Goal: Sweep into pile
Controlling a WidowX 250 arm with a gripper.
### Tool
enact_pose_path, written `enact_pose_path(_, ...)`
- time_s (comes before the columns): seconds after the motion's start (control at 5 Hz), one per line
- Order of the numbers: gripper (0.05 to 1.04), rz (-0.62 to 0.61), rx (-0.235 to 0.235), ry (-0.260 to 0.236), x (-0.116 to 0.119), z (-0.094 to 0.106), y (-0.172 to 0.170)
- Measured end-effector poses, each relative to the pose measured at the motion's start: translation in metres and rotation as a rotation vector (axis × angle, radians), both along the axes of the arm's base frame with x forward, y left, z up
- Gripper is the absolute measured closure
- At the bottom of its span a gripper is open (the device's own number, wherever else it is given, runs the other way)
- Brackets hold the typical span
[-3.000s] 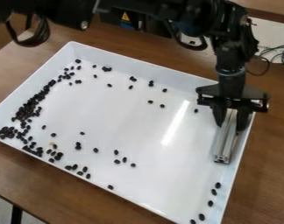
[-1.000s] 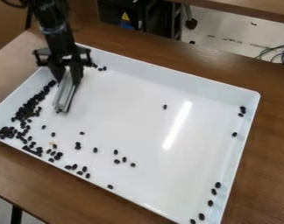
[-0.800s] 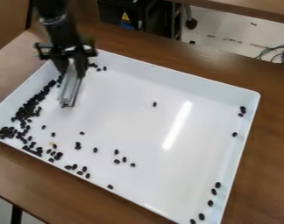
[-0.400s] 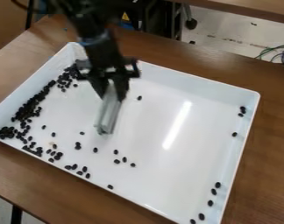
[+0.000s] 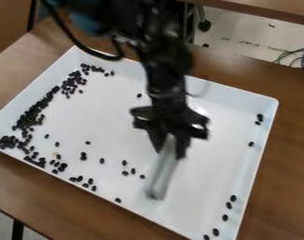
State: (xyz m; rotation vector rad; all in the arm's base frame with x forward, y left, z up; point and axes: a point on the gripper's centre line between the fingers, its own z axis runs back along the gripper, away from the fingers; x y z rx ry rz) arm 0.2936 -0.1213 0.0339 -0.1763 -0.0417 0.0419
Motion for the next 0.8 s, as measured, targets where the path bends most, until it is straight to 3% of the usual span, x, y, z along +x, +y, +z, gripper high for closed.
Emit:
enact_pose_path(0.2, 0.728, -0.009, 0.044, -0.002, -0.011, -0.004, -0.045)
enact_pose_path(0.4, 0.728, -0.030, 0.052, 0.001, -0.011, -0.013, -0.083)
enact_pose_path(0.6, 0.728, -0.027, 0.022, -0.003, -0.010, -0.016, -0.089)
enact_pose_path(0.8, 0.728, -0.031, -0.005, 0.001, -0.010, -0.026, -0.072)
